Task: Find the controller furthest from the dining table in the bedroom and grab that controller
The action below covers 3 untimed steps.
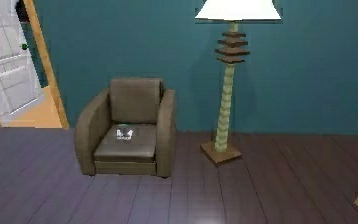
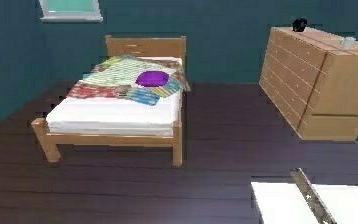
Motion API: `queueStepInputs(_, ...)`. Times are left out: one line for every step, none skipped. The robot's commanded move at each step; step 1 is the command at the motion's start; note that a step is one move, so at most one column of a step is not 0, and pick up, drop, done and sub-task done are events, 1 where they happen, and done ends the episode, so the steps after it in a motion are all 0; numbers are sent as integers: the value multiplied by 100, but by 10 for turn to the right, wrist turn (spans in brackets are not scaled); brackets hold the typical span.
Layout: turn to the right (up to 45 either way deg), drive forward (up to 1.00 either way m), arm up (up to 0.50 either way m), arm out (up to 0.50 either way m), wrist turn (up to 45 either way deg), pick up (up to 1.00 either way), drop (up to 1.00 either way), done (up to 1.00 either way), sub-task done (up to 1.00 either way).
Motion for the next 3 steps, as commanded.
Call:
queueStepInputs(0, 15, 0, 0, 0, 0, 0, 0, 0)
queueStepInputs(-450, 0, 0, 0, 0, 0, 0, 0, 0)
queueStepInputs(-450, 0, 0, 0, 0, 0, 0, 0, 0)
